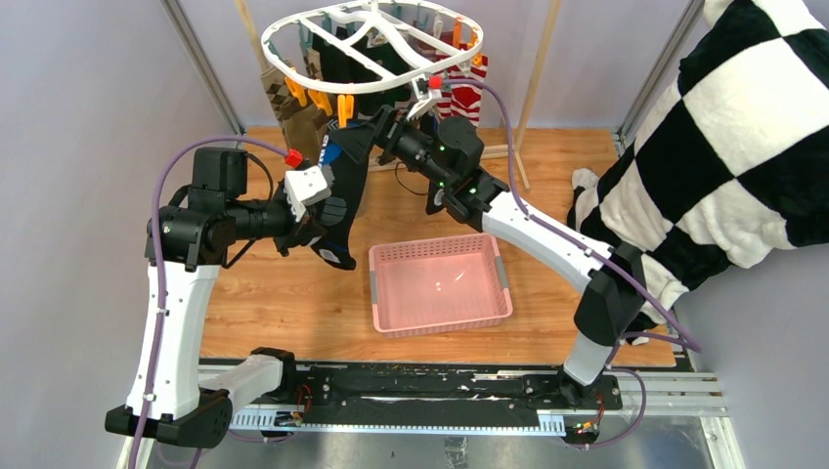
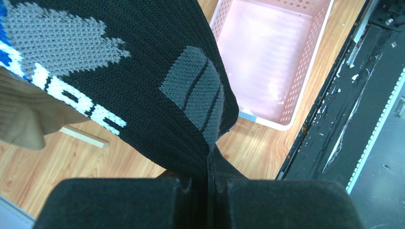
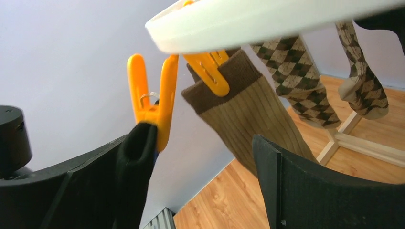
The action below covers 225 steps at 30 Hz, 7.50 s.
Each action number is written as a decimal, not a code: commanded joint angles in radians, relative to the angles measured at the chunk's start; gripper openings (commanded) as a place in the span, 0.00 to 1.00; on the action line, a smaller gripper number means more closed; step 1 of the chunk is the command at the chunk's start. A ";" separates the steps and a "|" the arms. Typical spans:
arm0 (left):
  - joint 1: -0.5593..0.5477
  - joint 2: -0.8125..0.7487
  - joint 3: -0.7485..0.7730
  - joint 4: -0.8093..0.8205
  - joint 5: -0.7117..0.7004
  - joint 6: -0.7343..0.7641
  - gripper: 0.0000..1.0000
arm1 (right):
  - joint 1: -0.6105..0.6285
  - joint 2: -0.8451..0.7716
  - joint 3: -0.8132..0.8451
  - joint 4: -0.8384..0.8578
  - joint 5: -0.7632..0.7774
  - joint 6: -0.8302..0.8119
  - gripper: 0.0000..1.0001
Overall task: Remove the socks clipped to the hanger
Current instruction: Remove the sock from the hanger, then place the sock in the bin.
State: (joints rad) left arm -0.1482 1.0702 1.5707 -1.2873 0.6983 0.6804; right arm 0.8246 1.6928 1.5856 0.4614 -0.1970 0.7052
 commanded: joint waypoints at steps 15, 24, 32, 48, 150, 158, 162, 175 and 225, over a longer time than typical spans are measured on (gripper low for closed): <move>-0.011 -0.014 0.001 -0.017 -0.009 0.010 0.00 | -0.027 0.173 0.339 -0.043 0.035 -0.030 0.65; -0.011 -0.012 0.003 -0.017 0.005 0.007 0.00 | -0.029 0.203 0.371 -0.051 -0.002 -0.013 0.81; -0.023 -0.018 0.008 -0.017 0.016 -0.004 0.00 | -0.019 0.209 0.368 -0.044 -0.017 -0.022 0.87; -0.048 -0.025 0.035 -0.019 -0.006 -0.011 0.00 | 0.017 0.115 0.201 -0.007 0.098 -0.037 0.95; -0.083 -0.098 -0.166 -0.058 -0.172 0.081 0.00 | -0.031 0.087 0.180 0.113 -0.052 0.082 0.01; -0.083 -0.101 -0.142 -0.056 -0.275 0.094 0.00 | -0.069 0.044 0.181 0.005 -0.167 0.069 0.36; -0.083 -0.091 -0.120 -0.055 -0.304 0.082 0.00 | -0.082 0.012 0.145 -0.034 -0.185 0.048 0.68; -0.083 -0.135 -0.201 -0.057 -0.267 0.117 0.00 | -0.084 -0.107 -0.043 -0.035 -0.195 -0.007 0.92; -0.083 -0.082 -0.044 -0.055 -0.020 0.040 0.00 | 0.251 -0.204 -0.468 0.206 -0.356 -0.750 0.79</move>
State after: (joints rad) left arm -0.2253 0.9932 1.4868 -1.3418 0.6605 0.7300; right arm 1.0534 1.4788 1.0992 0.7071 -0.5907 0.0364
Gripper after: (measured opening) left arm 0.031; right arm 0.864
